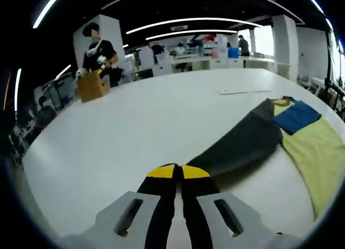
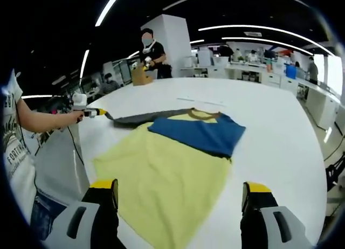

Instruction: Fold the garment on the visible template until the final outline fits inside the template.

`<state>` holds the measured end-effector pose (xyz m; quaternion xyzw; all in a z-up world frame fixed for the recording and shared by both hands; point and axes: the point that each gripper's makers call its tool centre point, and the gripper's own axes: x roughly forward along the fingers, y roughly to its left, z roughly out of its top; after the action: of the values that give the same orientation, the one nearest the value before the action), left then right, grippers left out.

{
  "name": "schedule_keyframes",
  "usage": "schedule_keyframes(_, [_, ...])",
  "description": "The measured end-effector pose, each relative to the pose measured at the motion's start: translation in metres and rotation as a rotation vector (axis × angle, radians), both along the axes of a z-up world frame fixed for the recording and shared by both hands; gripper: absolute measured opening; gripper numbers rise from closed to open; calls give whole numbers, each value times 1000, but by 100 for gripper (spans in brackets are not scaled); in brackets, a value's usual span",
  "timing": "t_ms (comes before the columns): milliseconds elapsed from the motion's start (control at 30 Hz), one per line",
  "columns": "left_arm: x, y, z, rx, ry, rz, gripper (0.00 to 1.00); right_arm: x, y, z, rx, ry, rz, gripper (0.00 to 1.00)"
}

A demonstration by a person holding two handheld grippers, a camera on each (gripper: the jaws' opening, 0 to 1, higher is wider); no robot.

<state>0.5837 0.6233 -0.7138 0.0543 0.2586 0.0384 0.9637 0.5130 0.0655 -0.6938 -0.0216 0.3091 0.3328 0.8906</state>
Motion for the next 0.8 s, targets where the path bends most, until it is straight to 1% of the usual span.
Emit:
schedule_keyframes(33, [1,3,-1,-20,-6,17,0,0,0,0,-1,1,-1,94])
schedule_keyframes(133, [3,14,-9,-16,8,42,0,0,-2,-1,-3,5,-7,94])
schedule_keyframes(167, [3,16,-13,-42,19,62,0,0,-2,-1,-4,5,-9,94])
schedule_keyframes(200, [3,17,-16,-90,15,90,0,0,-2,-1,-4,6,-12,94])
schedule_keyframes(267, [2,24,-18,-126,-6,143,0,0,-2,-1,-4,8,-13,94])
schedule_keyframes(333, [-2,29,-25,-151,5,179,0,0,-2,-1,-6,10,-13,94])
schedule_keyframes(533, [-10,29,-38,-153,40,187,0,-1,-7,-2,-10,13,-27,94])
schedule_keyframes(567, [-13,31,-40,-160,48,209,0,-1,-7,-3,-12,16,-29,94])
schedule_keyframes(633, [-14,33,-39,-175,40,223,5,-1,-7,-4,-14,18,-28,94])
schedule_keyframes(667, [-13,32,-38,-185,28,224,10,-1,-6,-4,-13,19,-29,94])
schedule_keyframes(733, [-13,30,-37,-178,23,218,17,-2,-5,-5,-12,21,-26,94])
schedule_keyframes(800, [-11,28,-41,-172,42,214,22,-2,-3,-5,-14,22,-21,94])
